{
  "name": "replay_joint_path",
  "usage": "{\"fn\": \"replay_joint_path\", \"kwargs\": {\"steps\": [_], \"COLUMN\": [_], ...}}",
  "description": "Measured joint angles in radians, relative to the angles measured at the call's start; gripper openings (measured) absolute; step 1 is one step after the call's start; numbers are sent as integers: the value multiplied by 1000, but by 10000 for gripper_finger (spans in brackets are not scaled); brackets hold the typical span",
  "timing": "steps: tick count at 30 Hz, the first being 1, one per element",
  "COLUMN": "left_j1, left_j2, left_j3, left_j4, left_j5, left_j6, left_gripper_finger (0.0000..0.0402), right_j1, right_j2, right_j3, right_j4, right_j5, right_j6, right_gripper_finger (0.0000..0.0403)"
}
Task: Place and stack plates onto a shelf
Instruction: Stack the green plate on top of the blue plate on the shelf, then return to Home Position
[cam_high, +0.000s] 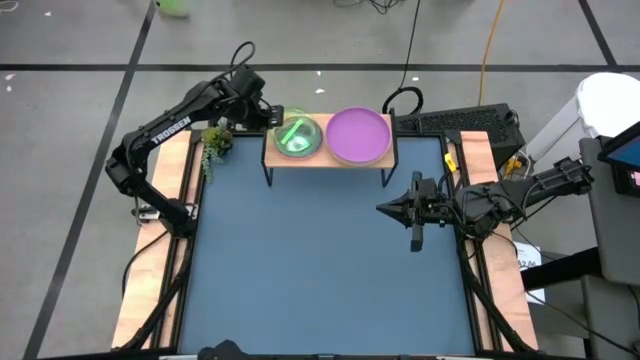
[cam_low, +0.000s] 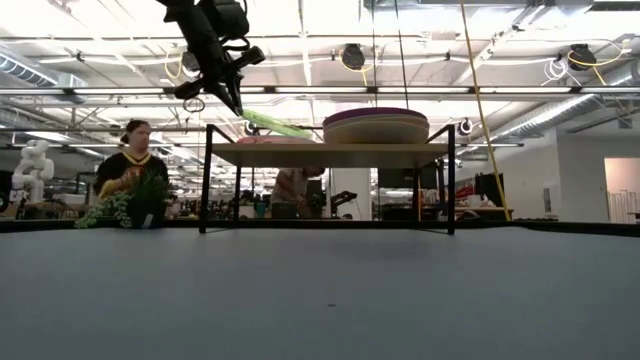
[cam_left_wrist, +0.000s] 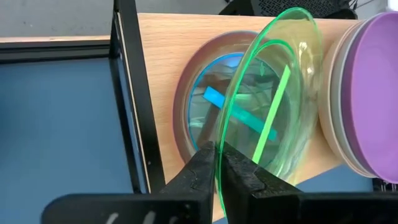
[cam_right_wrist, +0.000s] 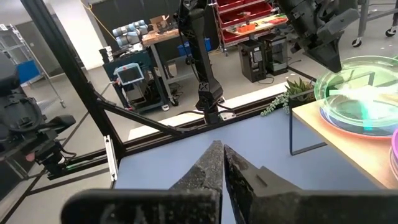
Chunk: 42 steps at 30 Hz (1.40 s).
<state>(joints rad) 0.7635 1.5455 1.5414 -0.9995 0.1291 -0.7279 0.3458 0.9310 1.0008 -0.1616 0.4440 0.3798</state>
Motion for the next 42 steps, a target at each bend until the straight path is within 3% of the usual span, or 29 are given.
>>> {"fn": "replay_joint_path", "kwargs": {"steps": [8, 18, 24, 34, 42], "left_j1": [0, 0, -18, -156, -311], "left_j2": [0, 0, -3, -107, -205], "left_j3": [0, 0, 0, 0, 1], "left_j4": [1, 1, 9, 9, 6], "left_j5": [-7, -7, -9, -49, -133], "left_j6": [0, 14, 108, 251, 218], "left_gripper_finger": [52, 54, 54, 52, 5], "right_j1": [0, 0, 0, 0, 0], "right_j2": [0, 0, 0, 0, 0], "right_j3": [0, 0, 0, 0, 0], "right_j4": [0, 0, 0, -1, -1], "right_j5": [0, 0, 0, 0, 0], "right_j6": [0, -2, -2, -7, -178], "right_gripper_finger": [0, 0, 0, 0, 0]}}
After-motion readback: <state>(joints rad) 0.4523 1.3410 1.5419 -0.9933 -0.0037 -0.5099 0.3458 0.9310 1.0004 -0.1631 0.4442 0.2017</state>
